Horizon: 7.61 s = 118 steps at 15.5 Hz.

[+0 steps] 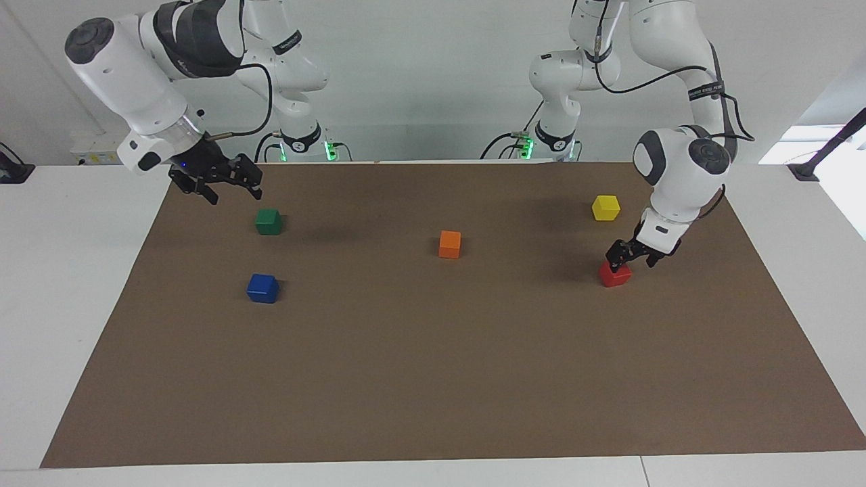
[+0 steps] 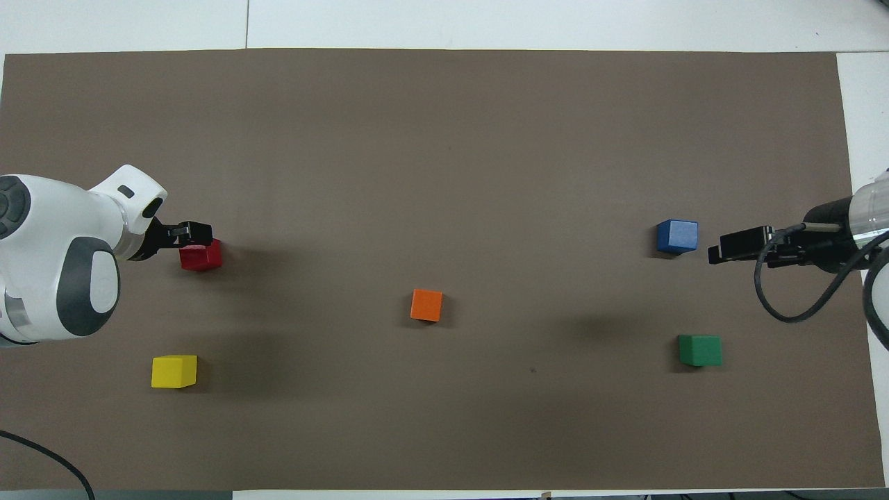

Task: Transfer red block to right arm and stack on blue block
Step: 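Reach the left gripper to the red cube and grasp it, then lift the red cube with the left gripper while the right gripper approaches, then close the right gripper on the red cube held by the left gripper, then open the left gripper and withdraw it while the right gripper holds the cube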

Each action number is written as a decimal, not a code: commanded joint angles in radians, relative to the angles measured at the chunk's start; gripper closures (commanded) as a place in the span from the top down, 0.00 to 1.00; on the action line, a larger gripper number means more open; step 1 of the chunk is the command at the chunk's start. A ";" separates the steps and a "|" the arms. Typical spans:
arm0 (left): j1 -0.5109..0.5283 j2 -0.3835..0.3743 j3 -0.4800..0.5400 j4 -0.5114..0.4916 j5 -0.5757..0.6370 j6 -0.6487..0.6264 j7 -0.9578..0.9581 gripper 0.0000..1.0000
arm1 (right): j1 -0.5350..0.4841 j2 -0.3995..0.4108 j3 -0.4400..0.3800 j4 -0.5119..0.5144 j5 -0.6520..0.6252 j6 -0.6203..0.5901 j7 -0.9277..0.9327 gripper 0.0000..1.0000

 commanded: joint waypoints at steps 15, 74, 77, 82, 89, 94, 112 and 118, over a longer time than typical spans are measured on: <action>-0.033 0.054 -0.011 0.495 -0.183 -0.706 -0.471 0.00 | -0.084 0.224 0.006 -0.152 0.887 -0.121 -0.569 1.00; -0.364 -0.313 -0.219 0.101 -0.826 -0.091 -1.792 0.00 | 0.386 0.491 0.035 -0.187 1.926 -0.640 -0.669 0.00; -0.364 -0.313 -0.218 0.112 -0.826 -0.085 -1.798 0.83 | 0.383 0.485 0.035 -0.185 1.926 -0.640 -0.668 0.00; -0.357 -0.330 -0.213 0.115 -0.815 -0.097 -1.832 1.00 | 0.381 0.485 0.036 -0.182 1.927 -0.640 -0.660 0.00; -0.096 -0.399 -0.212 0.114 -0.754 -0.303 -1.685 1.00 | 0.360 0.405 0.029 -0.184 1.895 -0.514 -0.550 0.00; 0.048 -0.391 -0.212 0.104 -0.571 -0.303 -1.423 1.00 | 0.305 0.230 0.027 -0.184 1.669 -0.238 -0.427 0.00; 0.272 -0.114 -0.205 0.294 0.063 -0.521 -0.091 1.00 | 0.139 -0.043 0.024 -0.023 0.192 -0.083 -0.047 0.00; 0.242 -0.121 -0.212 0.298 0.065 -0.591 -0.087 1.00 | 0.148 -0.031 0.030 -0.032 -0.200 0.040 0.122 0.00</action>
